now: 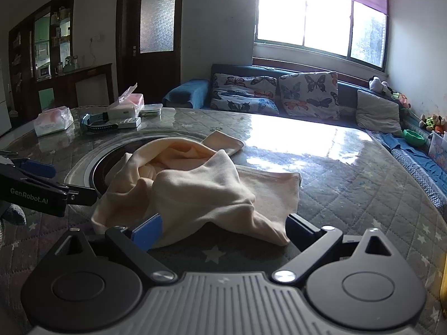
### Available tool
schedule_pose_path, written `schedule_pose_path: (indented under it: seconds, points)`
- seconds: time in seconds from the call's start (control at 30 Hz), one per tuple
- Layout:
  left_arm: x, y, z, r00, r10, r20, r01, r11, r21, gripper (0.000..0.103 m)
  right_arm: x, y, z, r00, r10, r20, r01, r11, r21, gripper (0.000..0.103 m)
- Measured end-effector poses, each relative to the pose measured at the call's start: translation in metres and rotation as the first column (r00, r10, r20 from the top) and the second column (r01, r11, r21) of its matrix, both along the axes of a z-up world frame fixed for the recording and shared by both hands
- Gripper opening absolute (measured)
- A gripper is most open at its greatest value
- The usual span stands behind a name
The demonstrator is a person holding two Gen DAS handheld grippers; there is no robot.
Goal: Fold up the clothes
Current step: 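Move both grippers toward the crumpled cream garment on the table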
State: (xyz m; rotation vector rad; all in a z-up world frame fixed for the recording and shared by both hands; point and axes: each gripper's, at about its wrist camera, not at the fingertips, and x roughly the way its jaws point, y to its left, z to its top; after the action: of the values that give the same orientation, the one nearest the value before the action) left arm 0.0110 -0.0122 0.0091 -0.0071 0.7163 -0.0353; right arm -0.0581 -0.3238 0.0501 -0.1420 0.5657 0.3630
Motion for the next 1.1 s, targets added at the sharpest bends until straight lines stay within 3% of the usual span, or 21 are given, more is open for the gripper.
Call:
schedule_pose_path:
  seconds: [0.63,1.1]
  points:
    - [0.043,-0.01,0.016,1.0,-0.003,-0.008,0.003,0.999,0.032,0.103,0.052,0.004,0.015,0.997,0.039,-0.064,-0.038,0.999,0.018,0.075]
    - [0.072,-0.024,0.016,0.999,-0.032,-0.04,0.034,0.998,0.052,0.103,0.078,0.005,0.017,0.995,0.038,-0.093,-0.037,0.999,0.012,0.072]
